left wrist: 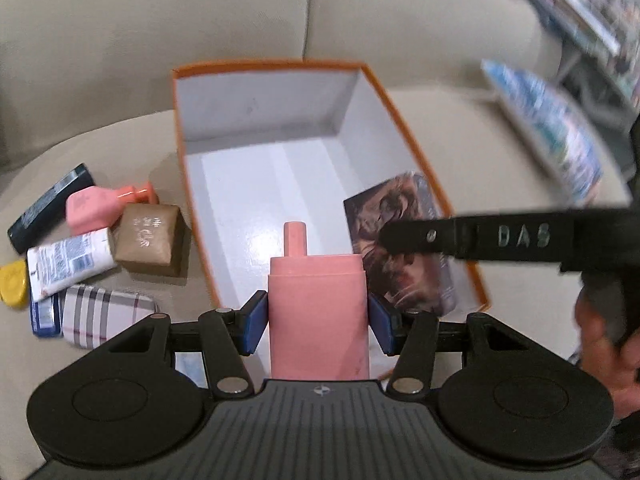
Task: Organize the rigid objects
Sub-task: 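Carry the pink cup and photo card over the orange box, lowering the cup inside, then open the left gripper to release the cup while the right gripper lowers the photo card into the box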
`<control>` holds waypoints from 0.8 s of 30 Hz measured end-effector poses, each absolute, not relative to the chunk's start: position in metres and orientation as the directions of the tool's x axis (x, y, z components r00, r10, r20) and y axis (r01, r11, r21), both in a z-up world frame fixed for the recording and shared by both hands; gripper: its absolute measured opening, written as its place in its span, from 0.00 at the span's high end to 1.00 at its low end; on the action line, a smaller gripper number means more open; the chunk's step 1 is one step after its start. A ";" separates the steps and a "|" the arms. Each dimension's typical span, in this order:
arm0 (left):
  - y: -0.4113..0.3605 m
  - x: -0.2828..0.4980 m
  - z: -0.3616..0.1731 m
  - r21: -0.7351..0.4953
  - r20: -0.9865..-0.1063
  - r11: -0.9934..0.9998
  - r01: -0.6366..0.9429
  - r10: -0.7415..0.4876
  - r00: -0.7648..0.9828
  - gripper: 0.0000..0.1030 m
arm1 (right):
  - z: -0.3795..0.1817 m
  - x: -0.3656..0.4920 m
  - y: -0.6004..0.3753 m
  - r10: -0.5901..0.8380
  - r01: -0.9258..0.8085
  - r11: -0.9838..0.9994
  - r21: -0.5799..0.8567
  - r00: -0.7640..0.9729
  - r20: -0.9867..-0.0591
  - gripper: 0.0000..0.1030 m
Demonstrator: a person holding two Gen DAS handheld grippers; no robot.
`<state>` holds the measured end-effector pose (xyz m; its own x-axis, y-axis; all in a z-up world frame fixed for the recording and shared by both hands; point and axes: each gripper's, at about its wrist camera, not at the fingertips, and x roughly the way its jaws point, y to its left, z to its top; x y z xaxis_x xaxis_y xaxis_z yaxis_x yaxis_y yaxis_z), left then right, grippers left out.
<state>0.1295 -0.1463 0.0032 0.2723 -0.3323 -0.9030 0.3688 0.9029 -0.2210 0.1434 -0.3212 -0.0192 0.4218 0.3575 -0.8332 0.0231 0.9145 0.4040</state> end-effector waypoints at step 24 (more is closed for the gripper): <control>-0.216 0.144 -0.065 0.039 -0.999 0.886 0.462 0.018 0.051 0.33 | -0.111 0.170 -0.333 0.426 0.055 0.891 0.450 0.243 -0.872 0.78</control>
